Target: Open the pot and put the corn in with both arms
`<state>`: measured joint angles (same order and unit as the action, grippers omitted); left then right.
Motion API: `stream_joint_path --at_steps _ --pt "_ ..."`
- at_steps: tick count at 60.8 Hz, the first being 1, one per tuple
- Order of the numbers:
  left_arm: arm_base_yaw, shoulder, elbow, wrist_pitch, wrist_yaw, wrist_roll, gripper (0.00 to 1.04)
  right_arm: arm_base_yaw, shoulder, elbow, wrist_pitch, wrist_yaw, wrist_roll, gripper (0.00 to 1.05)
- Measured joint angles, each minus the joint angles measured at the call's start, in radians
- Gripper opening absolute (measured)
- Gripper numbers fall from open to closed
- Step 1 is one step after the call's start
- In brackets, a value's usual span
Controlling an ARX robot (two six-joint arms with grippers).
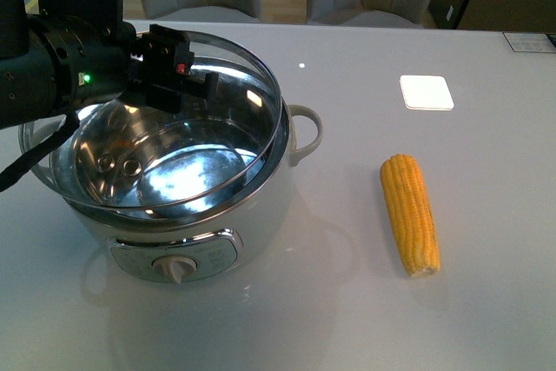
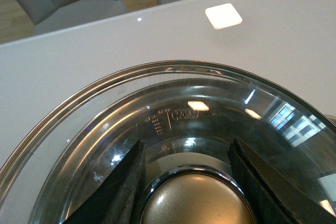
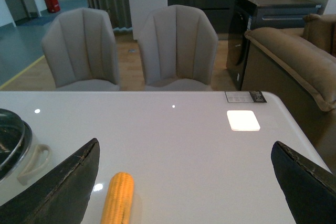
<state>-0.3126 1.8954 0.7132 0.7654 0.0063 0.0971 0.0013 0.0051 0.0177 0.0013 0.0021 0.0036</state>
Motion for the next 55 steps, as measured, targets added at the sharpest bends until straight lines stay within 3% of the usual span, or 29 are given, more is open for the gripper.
stream_joint_path --at_steps 23,55 --pt "0.064 -0.101 0.003 -0.026 0.013 0.022 0.42 0.000 0.000 0.000 0.000 0.000 0.000 0.96" --pt "0.275 -0.187 -0.116 -0.003 0.071 0.056 0.42 0.000 0.000 0.000 0.000 0.000 0.000 0.96"
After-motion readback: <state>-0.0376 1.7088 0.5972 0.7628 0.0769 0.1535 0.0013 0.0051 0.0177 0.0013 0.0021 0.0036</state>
